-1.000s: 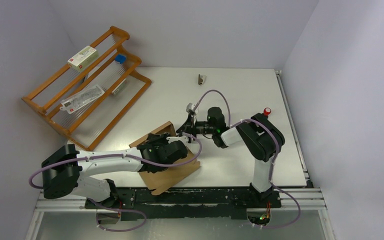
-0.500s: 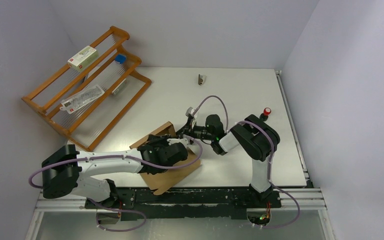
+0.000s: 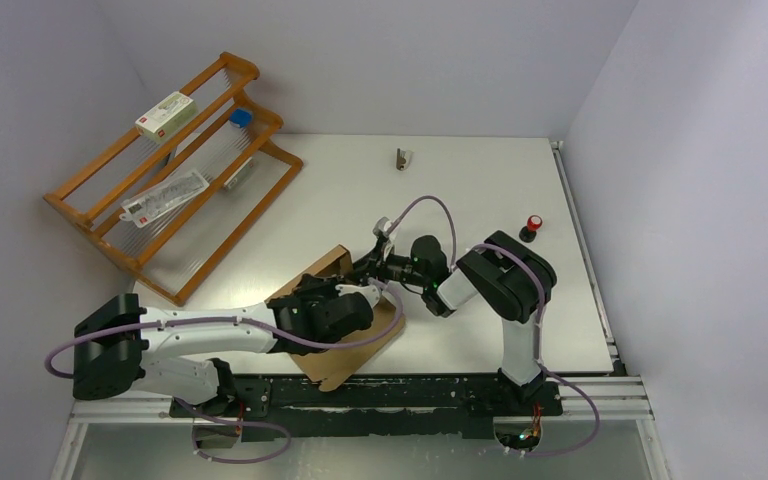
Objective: Fold the paper box
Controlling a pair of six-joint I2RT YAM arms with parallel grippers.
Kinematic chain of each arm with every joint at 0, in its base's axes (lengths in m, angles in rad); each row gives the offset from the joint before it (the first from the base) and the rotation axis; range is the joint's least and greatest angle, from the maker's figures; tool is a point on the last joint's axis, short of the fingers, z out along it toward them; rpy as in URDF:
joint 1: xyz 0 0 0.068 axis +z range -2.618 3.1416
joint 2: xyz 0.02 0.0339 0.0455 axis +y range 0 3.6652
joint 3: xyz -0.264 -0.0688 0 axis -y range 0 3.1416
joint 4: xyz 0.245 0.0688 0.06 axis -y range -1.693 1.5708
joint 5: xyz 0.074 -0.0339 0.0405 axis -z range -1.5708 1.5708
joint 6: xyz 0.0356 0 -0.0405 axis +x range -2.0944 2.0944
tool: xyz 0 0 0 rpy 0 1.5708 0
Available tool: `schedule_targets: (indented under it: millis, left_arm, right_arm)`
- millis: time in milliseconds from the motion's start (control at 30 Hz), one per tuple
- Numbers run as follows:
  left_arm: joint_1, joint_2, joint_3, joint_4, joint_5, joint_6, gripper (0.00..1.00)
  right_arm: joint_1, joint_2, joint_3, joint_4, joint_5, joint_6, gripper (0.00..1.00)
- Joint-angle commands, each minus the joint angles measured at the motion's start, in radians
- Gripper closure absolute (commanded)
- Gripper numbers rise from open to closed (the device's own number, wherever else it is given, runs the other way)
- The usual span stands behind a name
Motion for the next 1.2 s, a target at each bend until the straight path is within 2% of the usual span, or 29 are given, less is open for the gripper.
schedule_targets:
  millis: [0, 300, 700, 1000, 1167]
  left_arm:
    - [-0.027, -0.017, -0.013, 0.030, 0.094, 0.013, 0.95]
    - [-0.046, 0.008, -0.017, 0.027, 0.114, 0.019, 0.95]
    - [-0.051, -0.011, -0.022, 0.033, 0.139, 0.019, 0.95]
    - [-0.051, -0.024, -0.008, 0.025, 0.191, 0.001, 0.94]
    - [-0.051, -0.045, -0.003, 0.029, 0.245, -0.006, 0.93]
  right_arm:
    - [0.020, 0.001, 0.007, 0.072, 0.067, -0.027, 0.63]
    - [0.055, 0.010, 0.013, 0.083, 0.162, -0.071, 0.66]
    - [0.069, -0.016, -0.027, 0.152, 0.286, -0.088, 0.80]
    - [0.107, -0.036, -0.048, 0.186, 0.393, -0.124, 0.80]
    - [0.129, -0.040, -0.059, 0.206, 0.483, -0.143, 0.83]
